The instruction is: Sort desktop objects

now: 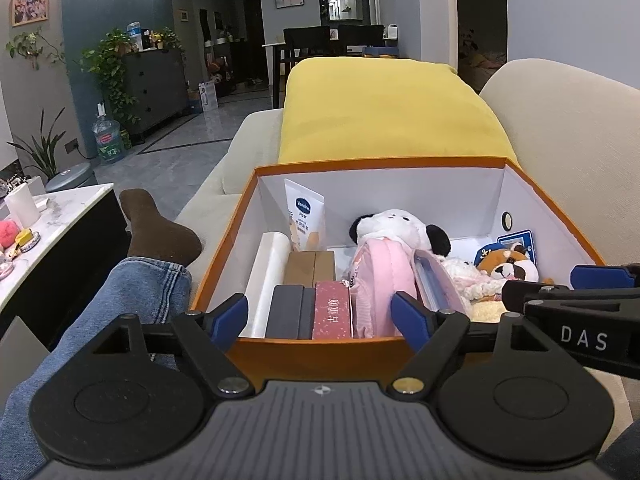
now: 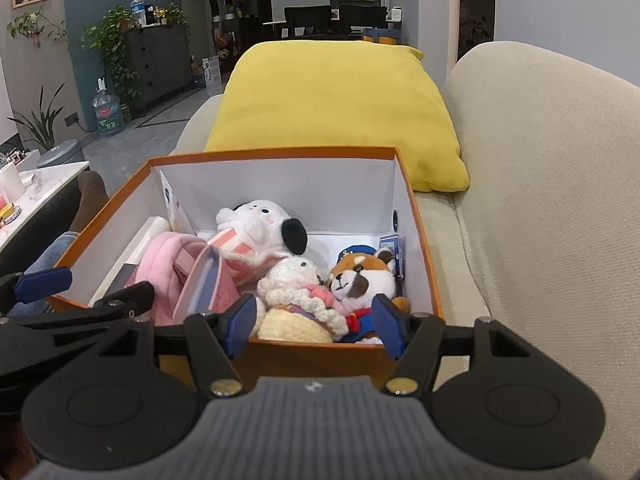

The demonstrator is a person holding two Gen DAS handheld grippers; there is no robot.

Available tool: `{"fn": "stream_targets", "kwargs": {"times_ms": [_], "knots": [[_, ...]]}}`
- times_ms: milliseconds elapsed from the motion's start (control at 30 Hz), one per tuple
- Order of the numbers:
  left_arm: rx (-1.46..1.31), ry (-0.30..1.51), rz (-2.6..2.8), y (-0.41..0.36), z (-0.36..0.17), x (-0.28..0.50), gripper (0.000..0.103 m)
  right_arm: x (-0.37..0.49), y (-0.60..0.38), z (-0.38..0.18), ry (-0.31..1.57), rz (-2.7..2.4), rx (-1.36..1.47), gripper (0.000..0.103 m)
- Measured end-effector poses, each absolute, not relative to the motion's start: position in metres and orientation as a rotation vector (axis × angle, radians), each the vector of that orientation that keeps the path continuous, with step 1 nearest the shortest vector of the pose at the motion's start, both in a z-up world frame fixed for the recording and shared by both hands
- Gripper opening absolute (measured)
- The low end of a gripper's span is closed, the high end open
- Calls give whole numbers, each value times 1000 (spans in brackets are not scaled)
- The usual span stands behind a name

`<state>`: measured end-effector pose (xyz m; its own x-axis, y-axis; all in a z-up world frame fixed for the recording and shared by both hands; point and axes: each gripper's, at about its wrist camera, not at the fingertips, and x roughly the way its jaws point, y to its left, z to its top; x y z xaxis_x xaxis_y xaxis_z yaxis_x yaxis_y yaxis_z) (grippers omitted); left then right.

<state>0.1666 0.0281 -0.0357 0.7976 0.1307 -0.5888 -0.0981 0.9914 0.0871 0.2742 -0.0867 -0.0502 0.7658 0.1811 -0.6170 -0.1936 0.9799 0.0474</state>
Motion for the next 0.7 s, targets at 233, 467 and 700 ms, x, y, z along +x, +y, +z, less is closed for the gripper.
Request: {"fn": "stream_targets", "kwargs": {"times_ms": [233,467,700], "knots": [[45,648,129,29,-35,169,94,274,-87,-50,667,201,-18,65],[45,648,133,30,-34,170,94,274,-87,-50,668,200,-17,65],[45,645,135,29,-34,170,94,274,-87,-50,668,200,-18,65]]}}
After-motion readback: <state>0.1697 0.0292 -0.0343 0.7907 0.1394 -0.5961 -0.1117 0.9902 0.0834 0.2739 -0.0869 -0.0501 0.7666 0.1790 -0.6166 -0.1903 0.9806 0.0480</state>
